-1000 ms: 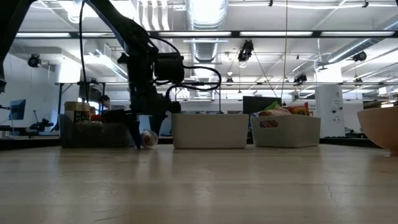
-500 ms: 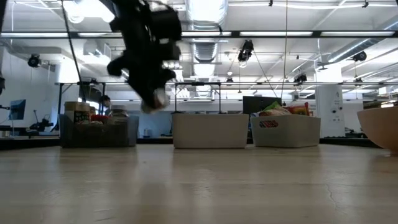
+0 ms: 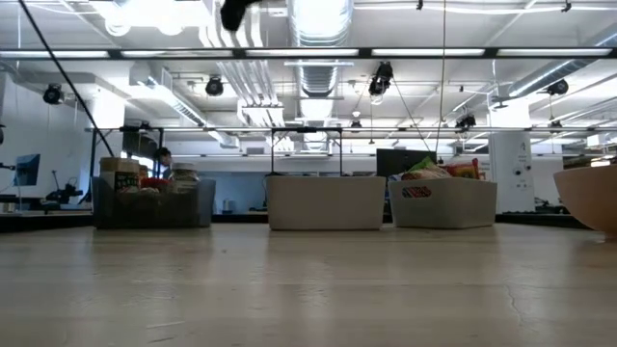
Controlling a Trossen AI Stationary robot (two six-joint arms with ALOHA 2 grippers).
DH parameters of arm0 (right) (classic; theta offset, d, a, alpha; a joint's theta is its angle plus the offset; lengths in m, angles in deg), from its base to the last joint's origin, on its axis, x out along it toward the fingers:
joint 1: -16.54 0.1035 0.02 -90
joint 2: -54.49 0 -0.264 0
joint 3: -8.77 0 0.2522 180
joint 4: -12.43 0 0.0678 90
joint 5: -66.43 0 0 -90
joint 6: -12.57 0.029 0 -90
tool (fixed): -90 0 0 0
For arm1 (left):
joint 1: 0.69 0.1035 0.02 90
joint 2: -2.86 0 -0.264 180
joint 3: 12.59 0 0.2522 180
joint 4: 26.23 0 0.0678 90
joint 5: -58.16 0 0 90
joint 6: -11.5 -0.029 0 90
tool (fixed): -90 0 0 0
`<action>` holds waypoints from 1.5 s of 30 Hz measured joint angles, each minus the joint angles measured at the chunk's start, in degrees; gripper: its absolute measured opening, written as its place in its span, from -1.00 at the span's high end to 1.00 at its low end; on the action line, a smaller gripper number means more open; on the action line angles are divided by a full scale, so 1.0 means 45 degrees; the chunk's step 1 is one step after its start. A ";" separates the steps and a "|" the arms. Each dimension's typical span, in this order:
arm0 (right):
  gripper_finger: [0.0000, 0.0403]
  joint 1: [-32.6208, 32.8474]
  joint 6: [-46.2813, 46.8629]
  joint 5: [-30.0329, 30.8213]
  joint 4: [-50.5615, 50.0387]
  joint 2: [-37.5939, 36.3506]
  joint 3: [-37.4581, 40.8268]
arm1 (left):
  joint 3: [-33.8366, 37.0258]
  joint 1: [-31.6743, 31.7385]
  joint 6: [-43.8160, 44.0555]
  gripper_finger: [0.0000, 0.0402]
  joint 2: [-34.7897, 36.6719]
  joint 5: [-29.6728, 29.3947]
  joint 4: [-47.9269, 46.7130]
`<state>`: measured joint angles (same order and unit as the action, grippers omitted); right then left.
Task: Pick & Place Food Item
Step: Put the brown seasoning bottle into the black bin
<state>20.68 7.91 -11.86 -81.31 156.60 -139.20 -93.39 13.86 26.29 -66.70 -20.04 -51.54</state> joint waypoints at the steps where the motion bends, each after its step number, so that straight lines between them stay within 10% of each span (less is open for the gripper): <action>1: -0.22 0.0151 -0.0469 0.0033 0.0349 0.0000 0.0000 | 0.0000 0.0000 0.0568 0.11 0.0216 -0.0219 0.0768; 14: -0.22 0.2389 -0.8738 0.8163 0.7761 0.0029 0.0197 | 0.0000 -0.0054 0.6071 0.11 0.0334 -0.1206 0.8186; 45: -0.22 0.2266 -1.4081 0.7163 1.5243 0.0034 0.1933 | -0.0121 -0.0246 1.1337 0.11 -0.1421 -0.0127 1.3998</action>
<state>30.87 -55.45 20.38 -12.71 156.75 -130.50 -93.94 12.75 77.30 -73.09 -20.62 11.45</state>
